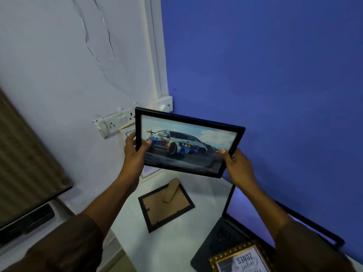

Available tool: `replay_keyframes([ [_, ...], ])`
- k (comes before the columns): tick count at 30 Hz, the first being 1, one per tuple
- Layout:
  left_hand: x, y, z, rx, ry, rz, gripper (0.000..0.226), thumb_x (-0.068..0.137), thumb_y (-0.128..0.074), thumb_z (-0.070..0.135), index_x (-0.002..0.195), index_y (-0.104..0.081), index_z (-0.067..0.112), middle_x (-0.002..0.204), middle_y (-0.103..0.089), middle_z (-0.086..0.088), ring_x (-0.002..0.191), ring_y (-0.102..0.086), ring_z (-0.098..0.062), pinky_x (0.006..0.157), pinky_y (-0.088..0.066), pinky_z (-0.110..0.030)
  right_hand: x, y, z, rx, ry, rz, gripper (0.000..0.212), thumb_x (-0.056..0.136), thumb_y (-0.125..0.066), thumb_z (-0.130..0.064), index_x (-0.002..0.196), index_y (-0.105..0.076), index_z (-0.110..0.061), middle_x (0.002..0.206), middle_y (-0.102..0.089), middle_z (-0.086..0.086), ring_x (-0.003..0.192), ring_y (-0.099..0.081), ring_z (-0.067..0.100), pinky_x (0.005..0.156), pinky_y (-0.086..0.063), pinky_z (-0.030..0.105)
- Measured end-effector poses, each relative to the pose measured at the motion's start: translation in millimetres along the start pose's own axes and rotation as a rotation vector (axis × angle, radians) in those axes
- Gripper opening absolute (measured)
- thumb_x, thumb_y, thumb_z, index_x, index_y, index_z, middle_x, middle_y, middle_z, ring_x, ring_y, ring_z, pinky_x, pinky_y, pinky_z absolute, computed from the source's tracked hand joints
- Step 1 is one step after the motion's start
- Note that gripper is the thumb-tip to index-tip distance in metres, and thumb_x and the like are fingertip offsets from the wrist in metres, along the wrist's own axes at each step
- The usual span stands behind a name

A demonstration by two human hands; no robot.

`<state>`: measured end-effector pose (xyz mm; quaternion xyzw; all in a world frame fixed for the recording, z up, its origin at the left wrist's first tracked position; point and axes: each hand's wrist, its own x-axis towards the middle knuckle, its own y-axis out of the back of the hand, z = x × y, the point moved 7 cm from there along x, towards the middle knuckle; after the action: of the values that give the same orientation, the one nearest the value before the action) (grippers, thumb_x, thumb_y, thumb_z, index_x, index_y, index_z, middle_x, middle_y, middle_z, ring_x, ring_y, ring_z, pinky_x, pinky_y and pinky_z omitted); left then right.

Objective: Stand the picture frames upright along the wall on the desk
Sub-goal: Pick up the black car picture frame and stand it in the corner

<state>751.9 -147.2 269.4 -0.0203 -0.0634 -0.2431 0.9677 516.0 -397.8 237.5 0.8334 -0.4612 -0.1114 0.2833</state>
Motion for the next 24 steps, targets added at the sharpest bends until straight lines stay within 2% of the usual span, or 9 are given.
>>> replay_keyframes([
  [3, 25.6, -18.8, -9.3, 0.013, -0.005, -0.066, 0.048, 0.099, -0.061, 0.036, 0.143, -0.041, 0.041, 0.145, -0.049, -0.002, 0.130, -0.053, -0.022, 0.102, -0.051, -0.039, 22.0, 6.5, 0.6, -0.010, 0.011, 0.025, 0.041, 0.098, -0.046, -0.060, 0.111, -0.048, -0.020, 0.101, -0.063, 0.004, 0.091, -0.060, 0.025, 0.065, -0.044, 0.035],
  [6, 49.4, -38.5, -38.7, 0.032, 0.036, -0.125, 0.053, 0.100, -0.060, 0.033, 0.148, -0.039, 0.034, 0.147, -0.049, -0.002, 0.133, -0.050, -0.020, 0.097, -0.048, -0.029, 38.9, 7.1, 18.9, -0.044, -0.047, 0.037, 0.051, 0.096, -0.050, -0.060, 0.123, -0.048, -0.017, 0.098, -0.067, 0.008, 0.085, -0.063, 0.027, 0.068, -0.051, 0.038],
  [11, 82.0, -73.8, -87.1, 0.022, 0.164, -0.203, 0.049, 0.100, -0.061, 0.025, 0.144, -0.041, 0.029, 0.138, -0.054, -0.002, 0.130, -0.051, -0.020, 0.101, -0.046, -0.029, 63.0, 7.3, 50.0, -0.101, -0.141, 0.041, 0.051, 0.094, -0.054, -0.060, 0.120, -0.050, -0.015, 0.083, -0.066, 0.007, 0.070, -0.062, 0.021, 0.055, -0.044, 0.032],
  [14, 107.9, -89.6, -117.4, 0.052, 0.233, -0.290, 0.055, 0.089, -0.067, 0.040, 0.140, -0.046, 0.033, 0.138, -0.059, 0.001, 0.130, -0.055, -0.019, 0.111, -0.045, -0.041, 74.5, 4.9, 66.1, -0.095, -0.201, 0.084, 0.051, 0.093, -0.056, -0.059, 0.112, -0.054, -0.012, 0.080, -0.064, 0.005, 0.078, -0.065, 0.029, 0.064, -0.051, 0.036],
  [16, 129.0, -103.7, -131.0, 0.044, 0.271, -0.340, 0.054, 0.090, -0.068, 0.039, 0.139, -0.048, 0.030, 0.130, -0.063, 0.005, 0.125, -0.059, -0.015, 0.108, -0.047, -0.037, 80.6, 0.0, 75.6, -0.103, -0.240, 0.114, 0.050, 0.093, -0.059, -0.055, 0.108, -0.055, -0.007, 0.083, -0.065, 0.010, 0.081, -0.064, 0.032, 0.069, -0.051, 0.039],
  [18, 155.5, -121.1, -143.4, 0.043, 0.289, -0.385, 0.043, 0.098, -0.063, 0.027, 0.139, -0.048, 0.026, 0.123, -0.064, 0.009, 0.116, -0.060, -0.007, 0.103, -0.047, -0.030, 92.4, -8.1, 83.3, -0.121, -0.312, 0.132, 0.051, 0.093, -0.061, -0.053, 0.109, -0.055, -0.006, 0.090, -0.067, 0.014, 0.077, -0.061, 0.029, 0.068, -0.049, 0.038],
  [22, 197.1, -141.8, -176.1, 0.042, 0.324, -0.429, 0.054, 0.090, -0.070, 0.035, 0.139, -0.053, 0.021, 0.135, -0.064, -0.004, 0.126, -0.060, -0.023, 0.110, -0.047, -0.046, 114.3, -25.5, 96.9, -0.145, -0.392, 0.131, 0.048, 0.093, -0.062, -0.053, 0.118, -0.056, -0.012, 0.086, -0.065, -0.001, 0.073, -0.058, 0.016, 0.056, -0.042, 0.028],
  [24, 212.0, -148.2, -191.0, 0.035, 0.345, -0.442, 0.046, 0.098, -0.065, 0.022, 0.141, -0.052, 0.014, 0.135, -0.063, -0.006, 0.126, -0.060, -0.026, 0.102, -0.051, -0.040, 122.8, -38.4, 106.6, -0.141, -0.441, 0.109, 0.052, 0.093, -0.062, -0.053, 0.124, -0.055, -0.011, 0.103, -0.070, 0.008, 0.085, -0.061, 0.023, 0.062, -0.044, 0.032],
])
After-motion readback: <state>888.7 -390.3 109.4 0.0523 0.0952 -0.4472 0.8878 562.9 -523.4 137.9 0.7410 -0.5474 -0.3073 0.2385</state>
